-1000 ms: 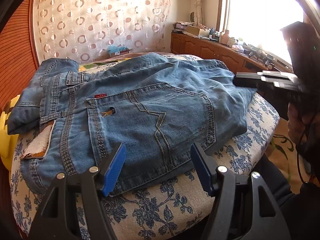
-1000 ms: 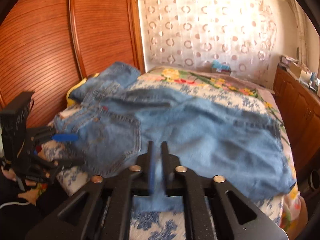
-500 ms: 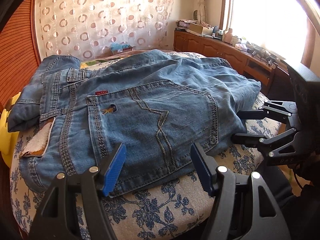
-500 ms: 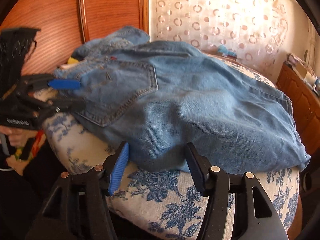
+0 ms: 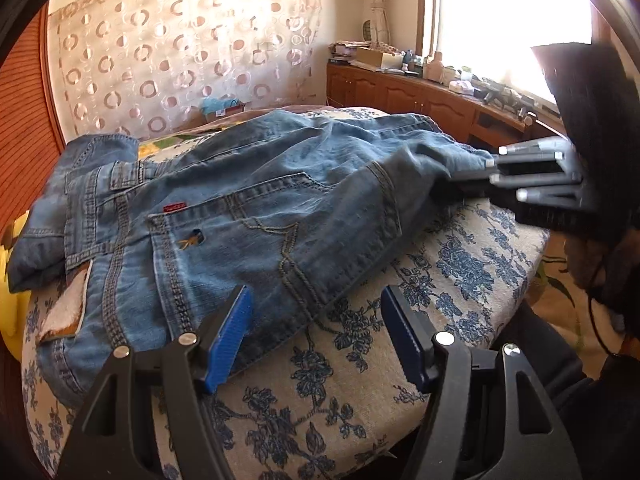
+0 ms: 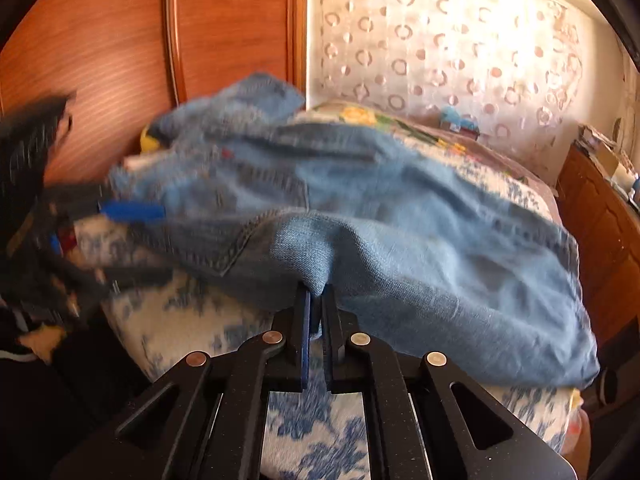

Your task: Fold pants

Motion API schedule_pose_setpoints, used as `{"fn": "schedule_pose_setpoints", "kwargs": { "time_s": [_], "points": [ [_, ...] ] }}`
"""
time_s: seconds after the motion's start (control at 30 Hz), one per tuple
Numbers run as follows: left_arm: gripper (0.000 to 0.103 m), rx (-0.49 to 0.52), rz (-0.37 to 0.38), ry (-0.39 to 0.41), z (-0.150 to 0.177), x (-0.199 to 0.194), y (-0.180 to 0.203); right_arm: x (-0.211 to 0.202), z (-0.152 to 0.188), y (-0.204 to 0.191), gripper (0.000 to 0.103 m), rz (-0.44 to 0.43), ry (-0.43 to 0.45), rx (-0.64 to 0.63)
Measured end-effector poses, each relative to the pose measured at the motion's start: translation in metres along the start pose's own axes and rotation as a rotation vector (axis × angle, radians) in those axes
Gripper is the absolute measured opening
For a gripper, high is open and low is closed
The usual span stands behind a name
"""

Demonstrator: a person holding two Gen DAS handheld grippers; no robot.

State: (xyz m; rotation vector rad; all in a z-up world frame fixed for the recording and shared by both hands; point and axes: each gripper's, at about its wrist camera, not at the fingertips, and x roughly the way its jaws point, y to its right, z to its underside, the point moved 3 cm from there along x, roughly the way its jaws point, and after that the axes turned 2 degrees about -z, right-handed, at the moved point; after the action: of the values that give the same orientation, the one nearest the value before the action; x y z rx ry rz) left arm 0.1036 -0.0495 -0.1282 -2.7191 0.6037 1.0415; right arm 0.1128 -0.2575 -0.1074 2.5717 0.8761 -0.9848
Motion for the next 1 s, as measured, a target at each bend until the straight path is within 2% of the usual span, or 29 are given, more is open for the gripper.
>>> {"fn": "schedule_pose_setpoints", "kwargs": {
  "time_s": [0.23,0.27,0.37,0.47,0.63,0.8,1.0],
  "points": [
    [0.065,0.087,-0.05,-0.004,-0.021,0.021,0.002,0.002,-0.03,0.018,0.002,-0.044,0.042,0.077],
    [0.055,0.092,-0.06,-0.003,-0.026,0.023,0.001,0.002,-0.032,0.02,0.002,-0.046,0.046,0.087],
    [0.041,0.089,-0.055,-0.007,-0.039,0.028,-0.006,0.001,-0.034,0.022,0.002,-0.046,0.056,0.104],
    [0.035,0.092,-0.047,-0.015,-0.049,0.033,-0.012,-0.003,-0.032,0.026,0.008,-0.055,0.064,0.13],
    [0.034,0.074,-0.043,-0.028,-0.061,0.036,-0.018,-0.018,-0.02,0.03,0.023,-0.03,0.076,0.16],
    [0.034,0.06,-0.038,-0.032,-0.068,0.035,-0.023,-0.023,0.004,0.019,0.028,-0.052,0.055,0.175],
    [0.034,0.061,-0.029,-0.038,-0.066,0.034,-0.023,0.006,0.018,0.015,0.031,-0.048,0.003,0.175]
  ]
}}
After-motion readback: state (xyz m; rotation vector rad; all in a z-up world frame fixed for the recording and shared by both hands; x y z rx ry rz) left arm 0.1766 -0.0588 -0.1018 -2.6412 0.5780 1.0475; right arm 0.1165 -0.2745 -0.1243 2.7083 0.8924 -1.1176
